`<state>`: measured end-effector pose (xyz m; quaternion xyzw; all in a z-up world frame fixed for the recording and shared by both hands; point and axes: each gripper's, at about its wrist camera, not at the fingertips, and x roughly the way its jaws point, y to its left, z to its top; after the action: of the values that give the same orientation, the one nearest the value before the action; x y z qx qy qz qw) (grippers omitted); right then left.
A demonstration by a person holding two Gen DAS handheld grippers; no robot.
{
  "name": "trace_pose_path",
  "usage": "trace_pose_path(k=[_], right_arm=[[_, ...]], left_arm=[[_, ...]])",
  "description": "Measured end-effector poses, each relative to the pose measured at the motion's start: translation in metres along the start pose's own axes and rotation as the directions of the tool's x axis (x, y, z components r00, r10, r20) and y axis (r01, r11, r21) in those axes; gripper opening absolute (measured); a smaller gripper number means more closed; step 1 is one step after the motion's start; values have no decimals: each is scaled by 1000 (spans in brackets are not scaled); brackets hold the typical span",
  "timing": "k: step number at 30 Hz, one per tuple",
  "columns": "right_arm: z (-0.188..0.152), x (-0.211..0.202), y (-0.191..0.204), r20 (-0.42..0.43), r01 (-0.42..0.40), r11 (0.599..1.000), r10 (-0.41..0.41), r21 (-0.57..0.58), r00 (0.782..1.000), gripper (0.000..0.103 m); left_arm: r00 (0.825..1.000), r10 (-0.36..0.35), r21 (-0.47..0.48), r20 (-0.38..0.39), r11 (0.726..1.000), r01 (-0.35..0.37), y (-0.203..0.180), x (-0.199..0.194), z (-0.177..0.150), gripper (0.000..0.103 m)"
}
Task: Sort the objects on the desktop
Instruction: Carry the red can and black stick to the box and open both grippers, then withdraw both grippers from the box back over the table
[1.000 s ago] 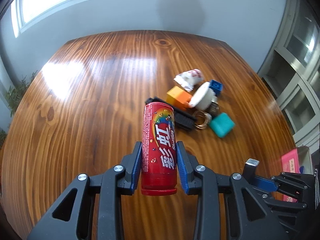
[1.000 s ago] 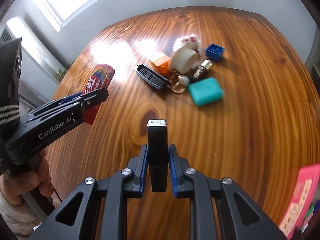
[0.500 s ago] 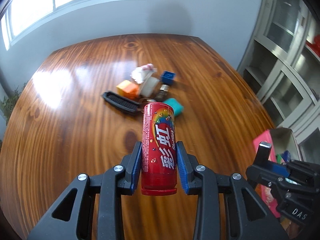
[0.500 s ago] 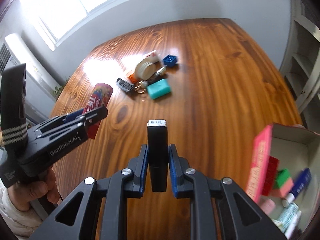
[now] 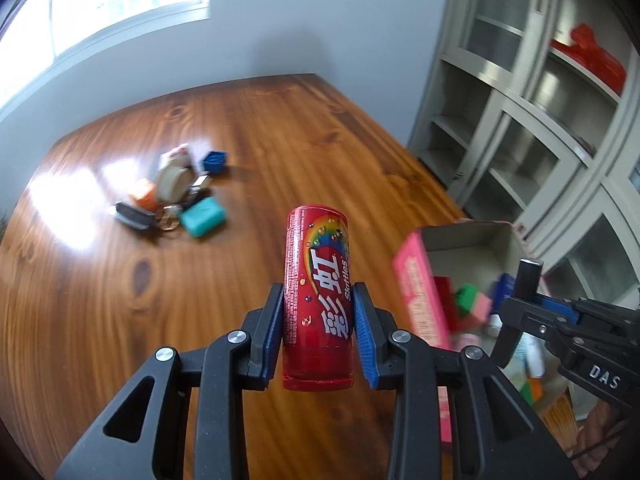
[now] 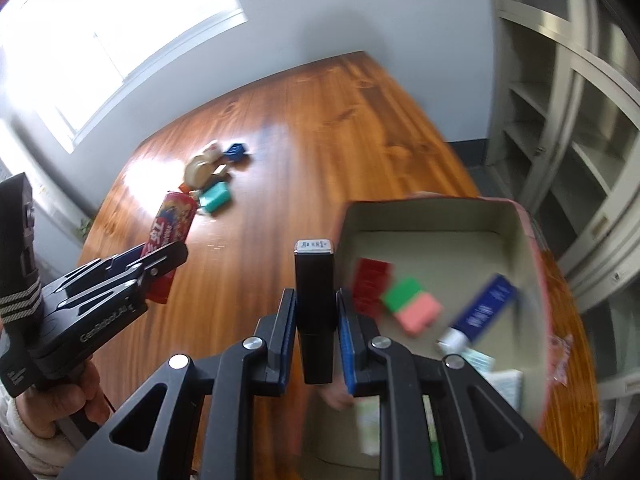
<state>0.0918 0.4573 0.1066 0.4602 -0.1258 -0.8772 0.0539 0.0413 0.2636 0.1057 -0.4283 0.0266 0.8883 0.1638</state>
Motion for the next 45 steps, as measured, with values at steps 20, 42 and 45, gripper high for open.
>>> trace_pose_path(k=[20,42,45], right_arm=[[-17,-27,-84,14,53,991,-55,122,998,23],[-3,-5,-38,5,15,996,-16,93,1000,25],[0,0,-24,2,-4,997,4,76,1000,26]], left_arm=[[987,-139,110,-86,983,148,-110,21,-6,50],[997,-42,-16,-66,999,41,-36,11,-6,51],[998,-25,-44,-65,999,22,-17,9,-6,51]])
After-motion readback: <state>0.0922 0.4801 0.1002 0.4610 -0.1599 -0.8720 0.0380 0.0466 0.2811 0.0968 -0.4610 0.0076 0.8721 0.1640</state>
